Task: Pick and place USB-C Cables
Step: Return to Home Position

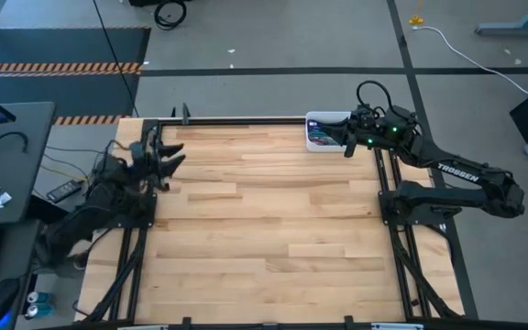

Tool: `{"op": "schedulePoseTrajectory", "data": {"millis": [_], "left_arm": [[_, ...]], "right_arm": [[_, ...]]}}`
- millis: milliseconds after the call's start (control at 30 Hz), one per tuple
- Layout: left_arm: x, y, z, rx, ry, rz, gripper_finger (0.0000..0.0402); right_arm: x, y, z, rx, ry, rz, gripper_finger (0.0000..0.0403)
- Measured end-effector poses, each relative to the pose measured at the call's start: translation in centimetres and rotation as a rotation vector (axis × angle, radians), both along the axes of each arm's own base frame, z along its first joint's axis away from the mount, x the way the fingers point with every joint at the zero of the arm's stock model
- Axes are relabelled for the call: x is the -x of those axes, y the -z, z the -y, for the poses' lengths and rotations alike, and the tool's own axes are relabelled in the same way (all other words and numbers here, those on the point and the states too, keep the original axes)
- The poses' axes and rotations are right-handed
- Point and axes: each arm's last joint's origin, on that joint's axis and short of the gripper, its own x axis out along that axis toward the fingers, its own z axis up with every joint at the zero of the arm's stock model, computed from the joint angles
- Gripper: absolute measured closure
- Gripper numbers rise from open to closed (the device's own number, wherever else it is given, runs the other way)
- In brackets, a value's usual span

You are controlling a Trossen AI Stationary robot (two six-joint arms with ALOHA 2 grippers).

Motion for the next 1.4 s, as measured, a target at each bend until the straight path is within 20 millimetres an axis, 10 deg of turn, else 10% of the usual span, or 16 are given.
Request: {"op": "schedulePoseTrajectory", "data": {"millis": [533,667,1400], "left_arm": [[-1.6,2.4,4.9,-0.041,0.134,-0.174,0.023],[-2.2,4.8,5.3,0.027,0.174,-0.257,0.023],[-2.3,4.7,5.5,-0.172,0.271,-0.279,0.023]], "right_arm": [[0.0,-0.2,0.0,0.01,0.0,0.016,0.0353],[0.0,-0.2,0.0,0.01,0.0,0.016,0.0353],[0.0,-0.3,0.0,0.02,0.0,0.031,0.0353]]}}
